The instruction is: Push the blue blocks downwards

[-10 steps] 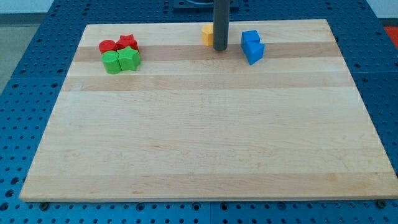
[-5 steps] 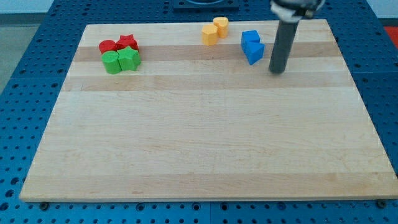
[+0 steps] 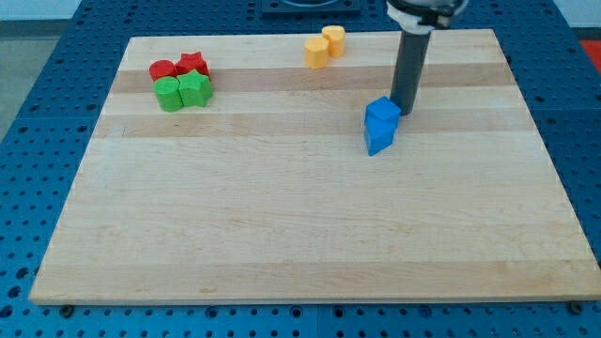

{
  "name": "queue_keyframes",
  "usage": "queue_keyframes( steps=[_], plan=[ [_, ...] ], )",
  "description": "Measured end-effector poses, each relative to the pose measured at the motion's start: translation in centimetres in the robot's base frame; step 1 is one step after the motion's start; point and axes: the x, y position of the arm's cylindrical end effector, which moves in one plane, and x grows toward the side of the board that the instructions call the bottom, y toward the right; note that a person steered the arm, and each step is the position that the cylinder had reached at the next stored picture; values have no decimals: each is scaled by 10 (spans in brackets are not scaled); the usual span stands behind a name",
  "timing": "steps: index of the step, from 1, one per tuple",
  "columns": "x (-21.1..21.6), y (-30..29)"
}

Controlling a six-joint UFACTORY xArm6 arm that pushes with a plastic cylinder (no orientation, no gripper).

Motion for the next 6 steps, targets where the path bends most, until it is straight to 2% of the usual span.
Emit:
queue_keyframes(
  steps=[2,3,4,5,6],
  plan=[
    [-6,-5],
    [6,-6],
    [53,-3],
    [70,1],
    [37,12]
  ],
)
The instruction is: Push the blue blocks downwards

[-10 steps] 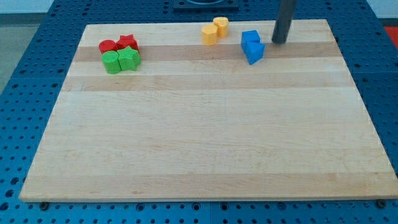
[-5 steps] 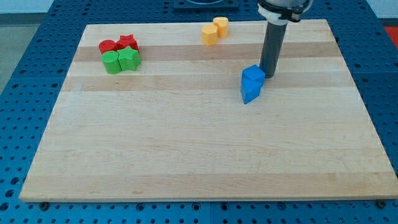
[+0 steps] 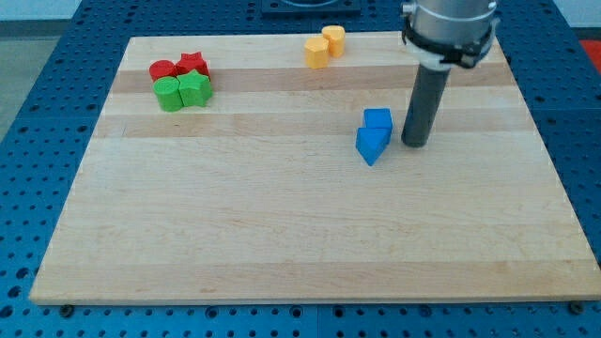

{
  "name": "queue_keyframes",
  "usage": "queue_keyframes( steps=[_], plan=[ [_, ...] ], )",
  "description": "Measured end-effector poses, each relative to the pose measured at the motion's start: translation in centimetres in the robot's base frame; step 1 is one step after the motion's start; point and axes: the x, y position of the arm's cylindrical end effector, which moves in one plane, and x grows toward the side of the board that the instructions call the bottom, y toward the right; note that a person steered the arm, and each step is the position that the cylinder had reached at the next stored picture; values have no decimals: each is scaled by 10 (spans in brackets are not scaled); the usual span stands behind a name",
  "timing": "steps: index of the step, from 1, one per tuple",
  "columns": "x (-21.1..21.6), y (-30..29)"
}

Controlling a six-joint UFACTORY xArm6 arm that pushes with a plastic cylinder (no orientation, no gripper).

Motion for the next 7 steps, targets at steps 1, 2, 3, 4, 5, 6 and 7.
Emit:
queue_keyframes(
  steps=[1,2,3,4,5,6,7],
  plan=[
    [-39,-4],
    [-41,-32],
    [6,-36],
    [59,-36],
    [74,-36],
    [47,-36],
    [35,-54]
  ],
)
